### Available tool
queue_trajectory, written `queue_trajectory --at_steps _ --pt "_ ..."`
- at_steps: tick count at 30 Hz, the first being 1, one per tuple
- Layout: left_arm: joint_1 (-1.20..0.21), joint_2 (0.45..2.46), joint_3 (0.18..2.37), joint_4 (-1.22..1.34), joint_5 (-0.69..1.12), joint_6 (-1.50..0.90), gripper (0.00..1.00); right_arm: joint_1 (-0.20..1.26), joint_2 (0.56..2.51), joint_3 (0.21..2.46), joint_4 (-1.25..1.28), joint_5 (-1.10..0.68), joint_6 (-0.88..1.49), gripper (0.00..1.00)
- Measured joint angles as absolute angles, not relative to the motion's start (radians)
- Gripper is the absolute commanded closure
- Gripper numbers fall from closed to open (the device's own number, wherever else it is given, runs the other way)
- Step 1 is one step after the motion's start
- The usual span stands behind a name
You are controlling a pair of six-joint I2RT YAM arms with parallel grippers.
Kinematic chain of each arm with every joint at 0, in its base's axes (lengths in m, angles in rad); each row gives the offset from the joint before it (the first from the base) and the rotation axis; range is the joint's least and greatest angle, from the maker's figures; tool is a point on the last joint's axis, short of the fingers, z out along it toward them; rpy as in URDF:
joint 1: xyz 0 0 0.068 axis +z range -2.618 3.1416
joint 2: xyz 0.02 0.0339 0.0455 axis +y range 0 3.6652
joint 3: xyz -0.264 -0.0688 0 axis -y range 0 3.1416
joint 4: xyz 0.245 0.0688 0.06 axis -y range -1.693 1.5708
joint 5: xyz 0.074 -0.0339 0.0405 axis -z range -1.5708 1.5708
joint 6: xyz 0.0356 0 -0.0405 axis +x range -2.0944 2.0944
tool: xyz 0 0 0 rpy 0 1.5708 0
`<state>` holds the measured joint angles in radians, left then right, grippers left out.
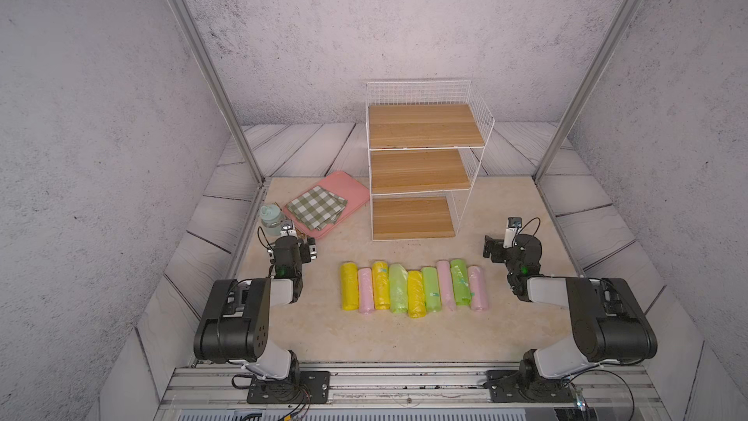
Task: Sort the rolls of trash bags by color and place them on the shelf
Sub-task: Pick up the roll of trash bags from the center of the board.
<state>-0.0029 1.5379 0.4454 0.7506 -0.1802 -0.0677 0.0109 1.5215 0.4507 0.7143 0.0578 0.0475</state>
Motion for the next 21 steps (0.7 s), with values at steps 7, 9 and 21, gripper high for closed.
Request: queue_trajectory --at_steps 7,9,21 --pt "-0.010 1.538 0.445 0.751 -0.196 -0.068 0.03 0.011 1.522 0.451 0.714 0.058 0.047 0.01" --pt "-0.010 1.538 0.445 0.751 -0.197 -0.068 0.03 0.011 1.522 0.451 0.714 0.058 0.047 0.01" --pt "-0.010 1.538 0.445 0.751 -0.198 -0.068 0.03 0.011 1.522 0.451 0.714 0.058 0.047 0.01"
